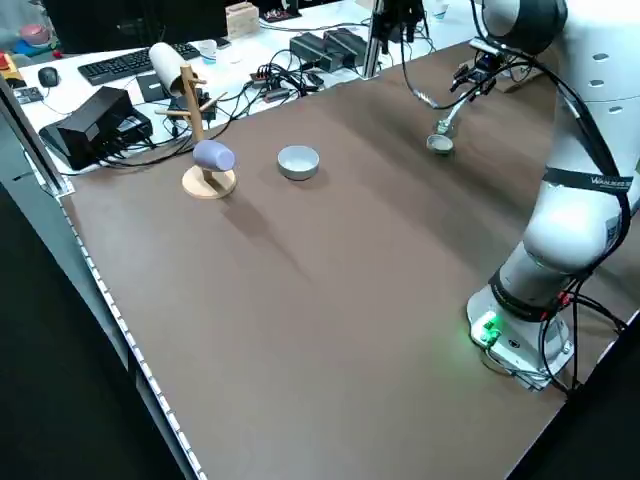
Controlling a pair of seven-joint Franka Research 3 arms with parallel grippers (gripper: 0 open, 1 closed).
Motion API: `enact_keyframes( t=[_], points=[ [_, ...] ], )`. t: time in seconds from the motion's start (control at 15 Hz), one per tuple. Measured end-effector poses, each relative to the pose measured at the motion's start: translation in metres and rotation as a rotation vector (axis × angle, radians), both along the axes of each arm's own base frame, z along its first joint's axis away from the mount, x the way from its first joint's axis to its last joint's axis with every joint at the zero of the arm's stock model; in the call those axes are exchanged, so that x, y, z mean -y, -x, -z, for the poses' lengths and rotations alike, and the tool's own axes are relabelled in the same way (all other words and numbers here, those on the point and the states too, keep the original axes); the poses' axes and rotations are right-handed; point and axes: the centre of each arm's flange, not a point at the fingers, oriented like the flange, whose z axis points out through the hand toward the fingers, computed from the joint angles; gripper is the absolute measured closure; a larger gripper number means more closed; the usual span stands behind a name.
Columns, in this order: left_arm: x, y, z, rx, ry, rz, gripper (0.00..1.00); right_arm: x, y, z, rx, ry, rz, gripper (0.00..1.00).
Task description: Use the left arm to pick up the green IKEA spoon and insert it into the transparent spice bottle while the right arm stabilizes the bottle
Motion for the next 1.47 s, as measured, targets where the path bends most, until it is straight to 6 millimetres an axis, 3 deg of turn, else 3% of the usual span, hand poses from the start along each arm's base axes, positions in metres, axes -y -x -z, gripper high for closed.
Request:
enact_keyframes(
  t=[0.2,0.47,0.8,1.07,1.2,1.47],
  points=[
    [-0.015,0.004,-0.027,0.082,-0.097,0.141,0.00,0.022,-0.020,-0.019,-0.059,0.010,-0.046,0.00],
    [-0.036,0.011,-0.045,0.080,-0.158,0.139,0.00,0.046,-0.049,-0.062,-0.170,0.059,-0.043,0.00],
    [-0.037,0.022,-0.065,0.088,-0.174,0.112,0.00,0.109,-0.075,-0.093,-0.309,0.226,-0.011,0.00],
    [-0.042,0.033,-0.088,0.102,-0.164,-0.003,0.00,0.136,-0.096,-0.128,-0.398,0.326,0.163,0.00],
    [-0.065,0.035,-0.106,0.118,-0.082,-0.059,0.00,0.171,-0.106,-0.160,-0.429,0.428,0.295,0.00],
    [-0.095,0.043,-0.132,0.172,-0.040,-0.039,0.00,0.208,-0.096,-0.223,-0.512,0.603,0.539,0.00]
  ],
)
